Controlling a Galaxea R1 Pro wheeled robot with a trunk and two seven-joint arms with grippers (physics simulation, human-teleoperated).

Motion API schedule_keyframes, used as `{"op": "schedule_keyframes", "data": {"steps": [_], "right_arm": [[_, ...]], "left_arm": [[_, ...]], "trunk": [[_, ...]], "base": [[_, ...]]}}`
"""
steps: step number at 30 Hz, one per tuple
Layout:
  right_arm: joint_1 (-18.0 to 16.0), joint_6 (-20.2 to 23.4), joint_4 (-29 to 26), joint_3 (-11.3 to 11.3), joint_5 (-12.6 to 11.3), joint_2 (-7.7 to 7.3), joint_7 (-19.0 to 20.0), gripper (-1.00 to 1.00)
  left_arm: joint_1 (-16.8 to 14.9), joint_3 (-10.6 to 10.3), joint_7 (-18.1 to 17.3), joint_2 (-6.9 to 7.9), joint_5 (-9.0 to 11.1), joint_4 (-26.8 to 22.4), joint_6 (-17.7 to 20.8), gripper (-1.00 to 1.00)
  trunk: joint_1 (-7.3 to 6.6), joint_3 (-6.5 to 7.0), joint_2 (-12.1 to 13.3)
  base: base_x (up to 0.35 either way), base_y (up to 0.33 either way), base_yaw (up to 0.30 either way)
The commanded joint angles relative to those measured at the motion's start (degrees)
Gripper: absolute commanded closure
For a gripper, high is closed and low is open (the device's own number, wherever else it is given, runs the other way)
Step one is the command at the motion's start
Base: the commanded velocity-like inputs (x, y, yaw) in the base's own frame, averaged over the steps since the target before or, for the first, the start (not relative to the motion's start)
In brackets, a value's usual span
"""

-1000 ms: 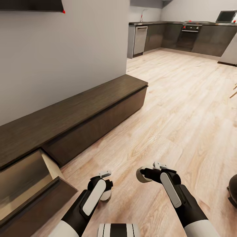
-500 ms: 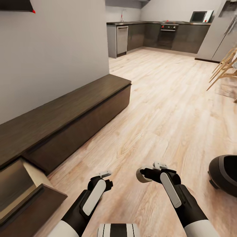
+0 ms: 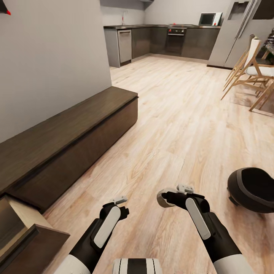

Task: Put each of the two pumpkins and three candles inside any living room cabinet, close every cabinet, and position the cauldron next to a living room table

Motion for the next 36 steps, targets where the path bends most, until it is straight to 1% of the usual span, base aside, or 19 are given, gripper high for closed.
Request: {"op": "schedule_keyframes", "data": {"steps": [1, 2, 3, 4, 6, 8, 13, 17, 20, 24, 28, 29, 30, 31, 32, 33, 35, 36], "right_arm": [[-0.04, 0.10, -0.23, 0.16, -0.61, -0.05, -0.60, 1.00], [-0.04, 0.10, -0.30, 0.16, -0.59, -0.06, -0.60, 1.00], [-0.04, 0.10, -0.38, 0.15, -0.60, -0.06, -0.60, 1.00], [-0.04, 0.10, -0.42, 0.15, -0.60, -0.06, -0.60, 1.00], [-0.04, 0.10, -0.46, 0.18, -0.61, -0.06, -0.60, 1.00], [-0.04, 0.13, -0.47, 0.26, -0.61, -0.06, -0.60, 1.00], [-0.04, 0.18, -0.52, 0.47, -0.61, 0.01, -0.60, 1.00], [-0.04, 0.82, -0.80, 0.51, -0.61, 0.03, -0.60, 1.00], [-0.02, 2.00, -3.42, 0.54, -0.61, 0.10, -0.58, 1.00], [0.03, 2.96, -5.55, 0.95, -0.64, 0.11, -0.39, 1.00], [0.04, 3.22, -6.14, 1.18, -0.65, 0.12, -0.03, 1.00], [0.05, 3.24, -6.21, 1.20, -0.63, 0.10, 0.71, 1.00], [0.05, 3.25, -6.23, 1.21, -0.62, 0.09, 1.52, 1.00], [0.05, 3.26, -6.25, 1.21, -0.62, 0.07, 2.60, 1.00], [0.05, 3.26, -6.26, 1.21, -0.61, 0.07, 3.85, 1.00], [0.05, 3.26, -6.27, 1.20, -0.61, 0.05, 5.78, 1.00], [0.05, 3.26, -6.27, 1.14, -0.61, -0.01, 8.10, 1.00], [0.05, 3.26, -6.27, 1.11, -0.61, -0.06, 9.09, 1.00]], "left_arm": [[-0.02, 1.11, 0.47, 1.10, 0.59, -0.11, 0.25, -1.00], [-0.02, 2.08, 0.44, 1.85, 0.67, -0.06, 0.42, -1.00], [-0.02, 3.65, 0.41, 3.05, 0.75, -0.03, 0.65, -1.00], [-0.02, 4.58, 0.40, 3.71, 0.79, -0.01, 0.92, -1.00], [-0.02, 5.98, 0.38, 4.66, 0.80, 0.00, 1.93, -1.00], [-0.02, 6.46, 0.38, 5.06, 0.71, 0.01, 2.54, -1.00], [-0.02, 6.87, 0.47, 5.23, 0.64, 0.01, 3.20, -1.00], [-0.02, 6.81, 0.62, 5.25, 0.52, 0.28, 2.90, -1.00], [0.02, 6.73, 0.64, 5.24, 0.46, 0.30, 2.60, -1.00], [0.01, 6.79, 0.61, 5.39, 0.42, 0.35, 2.52, -1.00], [0.00, 6.79, 0.57, 8.44, 0.64, 0.36, 2.57, -1.00], [0.01, 6.81, 0.54, 9.24, 0.71, 0.44, 2.58, -1.00], [0.03, 6.88, 0.35, 9.73, 0.68, 0.47, 2.58, -1.00], [0.04, 7.16, -0.47, 10.30, 0.64, 0.52, 2.59, -1.00], [0.05, 7.65, -1.88, 10.97, 0.65, 0.54, 2.64, -1.00], [0.06, 8.42, -4.86, 12.10, 0.60, 0.60, 2.73, -1.00], [0.06, 9.16, -8.98, 13.62, 0.52, 0.72, 2.92, -1.00], [0.06, 9.43, -10.49, 14.42, 0.48, 0.75, 3.04, -1.00]], "trunk": [[-0.01, -0.04, -0.02], [-0.01, -0.04, -0.02], [-0.01, -0.04, -0.02], [-0.01, -0.04, -0.02], [-0.01, -0.04, -0.02], [-0.01, -0.04, -0.02], [-0.01, -0.04, -0.02], [-0.01, -0.04, -0.02], [-0.01, -0.04, -0.02], [0.09, -0.93, -0.07], [0.20, -1.82, -0.12], [0.22, -2.04, -0.14], [0.25, -2.26, -0.15], [0.27, -2.48, -0.17], [0.30, -2.70, -0.18], [0.33, -2.92, -0.19], [0.38, -3.37, -0.22], [0.40, -3.59, -0.23]], "base": [[0.000, 0.002, -0.258], [0.000, 0.001, -0.180], [0.000, 0.001, -0.092], [0.000, 0.000, -0.059], [0.000, 0.000, -0.029], [0.000, 0.000, -0.009], [0.000, 0.000, -0.002], [0.000, 0.000, 0.000], [0.000, 0.000, 0.000], [0.000, 0.000, 0.000], [0.000, 0.000, 0.000], [0.000, 0.000, 0.000], [0.000, 0.000, 0.000], [0.000, 0.000, 0.000], [0.000, 0.000, 0.000], [0.000, 0.000, 0.000], [0.000, 0.000, 0.000], [0.000, 0.000, 0.000]]}}
